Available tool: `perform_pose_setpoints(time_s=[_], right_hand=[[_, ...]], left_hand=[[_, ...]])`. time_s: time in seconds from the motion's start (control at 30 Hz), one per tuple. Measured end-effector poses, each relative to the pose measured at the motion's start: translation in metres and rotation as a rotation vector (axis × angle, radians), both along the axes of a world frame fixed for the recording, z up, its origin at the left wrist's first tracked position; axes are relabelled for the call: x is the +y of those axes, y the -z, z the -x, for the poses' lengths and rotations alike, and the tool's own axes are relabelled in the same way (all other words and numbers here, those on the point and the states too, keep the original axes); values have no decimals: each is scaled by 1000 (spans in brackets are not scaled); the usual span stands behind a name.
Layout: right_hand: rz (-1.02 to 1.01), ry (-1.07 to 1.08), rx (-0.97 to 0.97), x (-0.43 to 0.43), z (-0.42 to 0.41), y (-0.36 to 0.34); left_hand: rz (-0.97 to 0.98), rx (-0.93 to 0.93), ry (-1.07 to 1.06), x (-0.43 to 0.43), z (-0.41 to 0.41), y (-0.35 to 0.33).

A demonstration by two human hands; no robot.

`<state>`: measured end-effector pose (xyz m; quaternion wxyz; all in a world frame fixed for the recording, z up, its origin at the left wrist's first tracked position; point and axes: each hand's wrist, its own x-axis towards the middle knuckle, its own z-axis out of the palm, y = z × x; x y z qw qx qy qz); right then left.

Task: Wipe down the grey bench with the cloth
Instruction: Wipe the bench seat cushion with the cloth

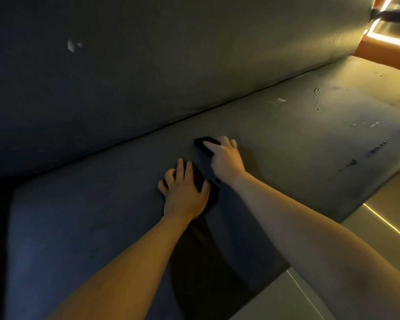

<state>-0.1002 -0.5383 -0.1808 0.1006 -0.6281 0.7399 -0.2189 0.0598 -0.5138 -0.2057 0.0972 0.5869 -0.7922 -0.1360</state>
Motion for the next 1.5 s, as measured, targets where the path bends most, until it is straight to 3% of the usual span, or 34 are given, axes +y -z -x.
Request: perform_pose_setpoints(time_s=[0.17, 0.23, 0.33, 0.47, 0.57, 0.63, 0.8, 1.0, 1.13, 1.27, 1.37, 1.5], right_hand=[[-20, 381, 15, 14, 49, -3], [-44, 441, -32, 11, 43, -4], [-17, 388, -138, -1, 12, -4], [-54, 113, -214, -15, -33, -11], [-76, -129, -169, -13, -64, -15], [-86, -178, -80, -11, -71, -12], [-1, 23, 83, -28, -28, -8], [-9, 332, -74, -55, -23, -8], [36, 108, -219, -58, -65, -9], [43, -168, -133, -59, -98, -15], [35, -174, -49, -61, -82, -8], [68, 35, 34, -59, -35, -1]], left_hand=[[26, -20, 11, 0, 0, -1], [21, -18, 12, 0, 0, -1], [-36, -4, 8, -1, 0, 1], [-115, 133, 74, -19, -8, -12], [-11, 19, 28, -32, -33, -21], [43, -76, -60, -37, -47, -18], [10, -52, -64, -42, -44, -7], [24, -45, -68, -43, -44, -2], [29, -19, -65, -44, -43, 0], [58, -60, -50, -44, -44, -1], [38, -23, -58, -44, -45, -1], [17, -15, -56, -44, -46, -1]])
